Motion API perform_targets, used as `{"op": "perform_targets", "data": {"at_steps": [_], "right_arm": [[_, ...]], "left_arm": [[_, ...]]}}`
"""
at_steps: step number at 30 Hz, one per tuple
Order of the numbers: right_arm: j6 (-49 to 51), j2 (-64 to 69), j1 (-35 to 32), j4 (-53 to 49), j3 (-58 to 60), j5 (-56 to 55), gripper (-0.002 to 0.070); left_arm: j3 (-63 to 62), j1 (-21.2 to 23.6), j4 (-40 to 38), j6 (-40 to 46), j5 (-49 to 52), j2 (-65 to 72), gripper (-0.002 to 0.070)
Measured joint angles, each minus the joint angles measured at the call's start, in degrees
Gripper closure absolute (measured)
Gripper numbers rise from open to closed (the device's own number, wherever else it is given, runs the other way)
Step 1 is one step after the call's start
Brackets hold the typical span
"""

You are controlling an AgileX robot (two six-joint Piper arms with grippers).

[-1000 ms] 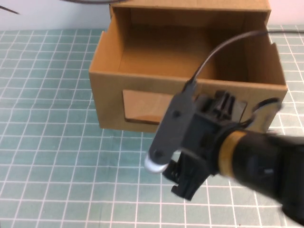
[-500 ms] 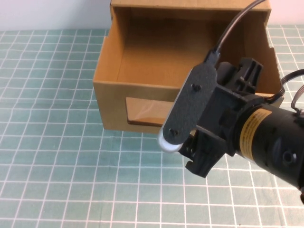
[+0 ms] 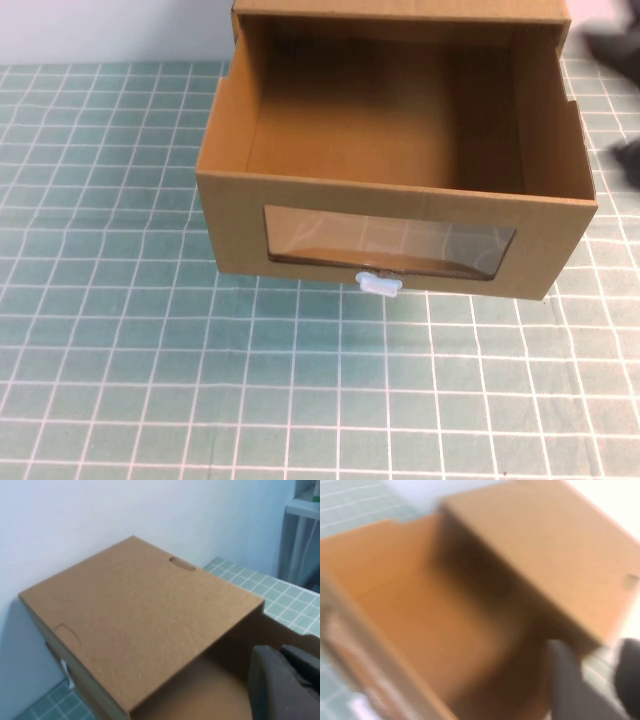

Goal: Open the shoe box
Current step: 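Pull the top drawer of the cardboard box fully open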

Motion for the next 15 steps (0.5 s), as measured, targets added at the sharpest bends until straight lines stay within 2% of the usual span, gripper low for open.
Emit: {"op": "perform_targets", "data": {"at_steps": [1, 4, 9, 15], "right_arm": [[-1.0, -1.0, 0.0, -0.3, -1.3, 2.2, 0.0544], [-5.0, -4.4, 0.0, -1.8, -2.7, 6.0, 0.0645], [-9.7, -12.0, 0.0, -1.3, 1.0, 10.5, 0.0682], [-10.3, -24.6, 0.0, 5.5, 15.8, 9.5, 0.0687]], "left_arm": [[2.4, 0.0, 0.8, -0.1, 0.0, -2.4, 0.0680], [10.5, 0.0, 2.2, -0.5, 0.0, -9.6, 0.0680], [28.8, 0.0, 3.8, -0.6, 0.0, -23.2, 0.0680], [56.5, 0.0, 4.6, -0.6, -3.5, -40.3, 0.0680]]}}
